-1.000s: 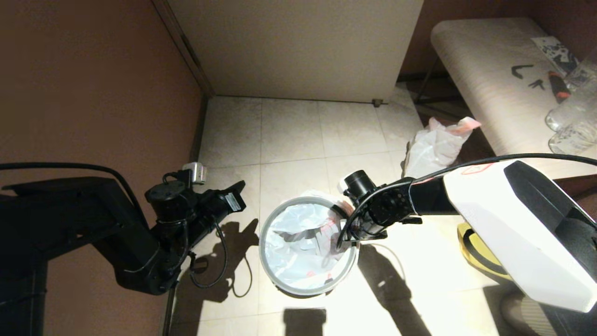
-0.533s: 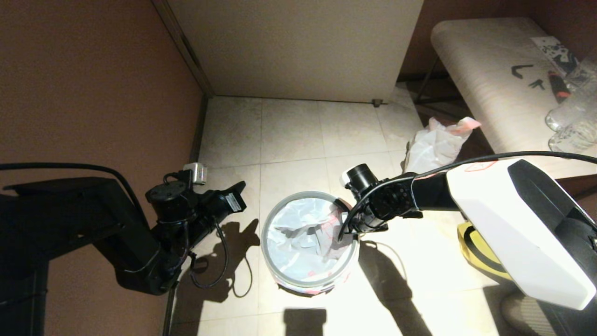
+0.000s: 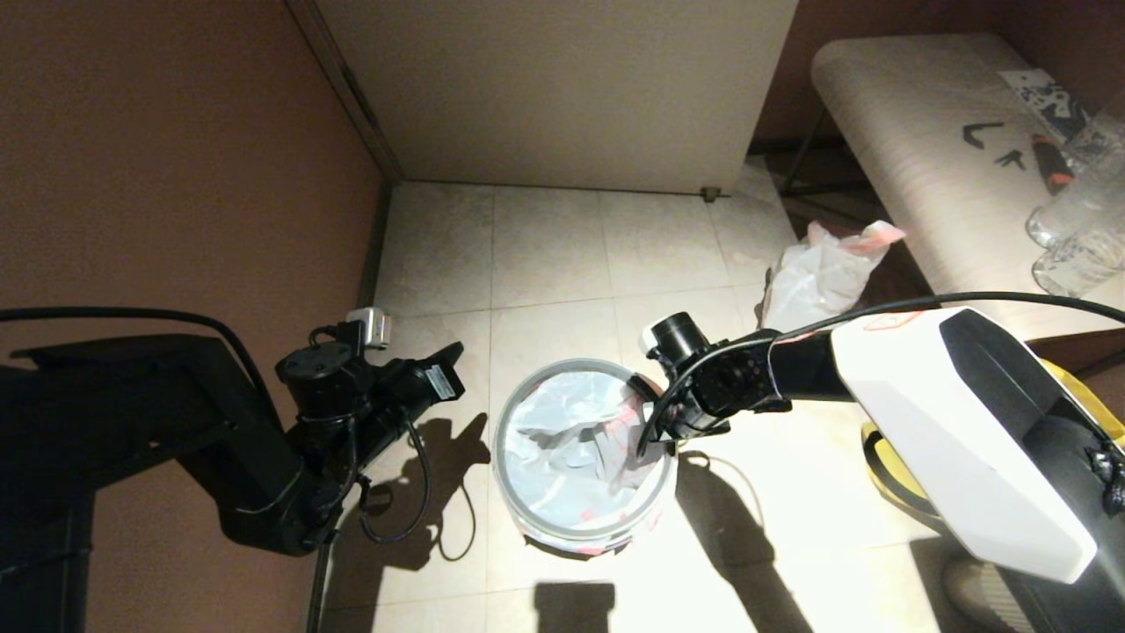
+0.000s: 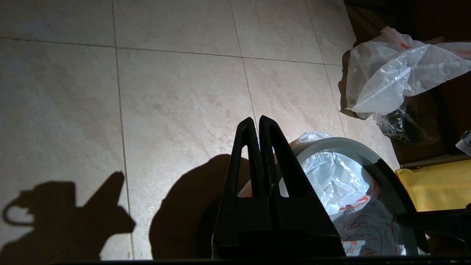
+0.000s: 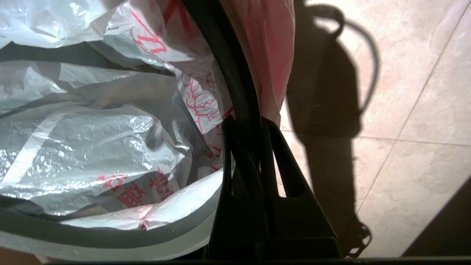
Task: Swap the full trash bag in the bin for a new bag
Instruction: Place the trash can ring on the trash can
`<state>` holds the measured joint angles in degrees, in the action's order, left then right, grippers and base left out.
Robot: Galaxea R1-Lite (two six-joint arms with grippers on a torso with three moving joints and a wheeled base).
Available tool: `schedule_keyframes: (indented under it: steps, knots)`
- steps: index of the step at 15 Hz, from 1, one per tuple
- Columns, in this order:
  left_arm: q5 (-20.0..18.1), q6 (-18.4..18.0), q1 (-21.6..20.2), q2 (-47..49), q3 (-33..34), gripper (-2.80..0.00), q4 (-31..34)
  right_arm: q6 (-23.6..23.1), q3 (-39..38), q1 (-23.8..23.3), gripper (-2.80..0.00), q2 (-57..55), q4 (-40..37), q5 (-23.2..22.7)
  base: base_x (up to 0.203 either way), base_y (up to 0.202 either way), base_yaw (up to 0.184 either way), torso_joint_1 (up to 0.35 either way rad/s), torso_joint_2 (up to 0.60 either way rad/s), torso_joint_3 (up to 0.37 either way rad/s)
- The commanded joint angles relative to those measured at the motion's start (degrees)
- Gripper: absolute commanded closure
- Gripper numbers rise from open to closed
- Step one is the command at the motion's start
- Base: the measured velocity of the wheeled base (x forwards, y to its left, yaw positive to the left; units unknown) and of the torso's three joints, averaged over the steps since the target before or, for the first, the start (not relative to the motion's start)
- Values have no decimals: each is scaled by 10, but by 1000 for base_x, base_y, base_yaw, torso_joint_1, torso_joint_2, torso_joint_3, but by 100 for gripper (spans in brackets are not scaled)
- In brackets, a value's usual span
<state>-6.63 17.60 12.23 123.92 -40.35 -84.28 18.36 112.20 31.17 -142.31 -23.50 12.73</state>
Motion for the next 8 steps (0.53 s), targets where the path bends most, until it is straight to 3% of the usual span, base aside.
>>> schedule_keyframes:
  steps: [1,8]
  knots:
    - [0,1,0,2,0,0,-4,-8,6,-1,0,-8,0,1,0,0,0,0,0,0]
    - [0,1,0,6,-3,0,-4,-37,6,9,0,-15,29,1,0,0,0,0,0,0]
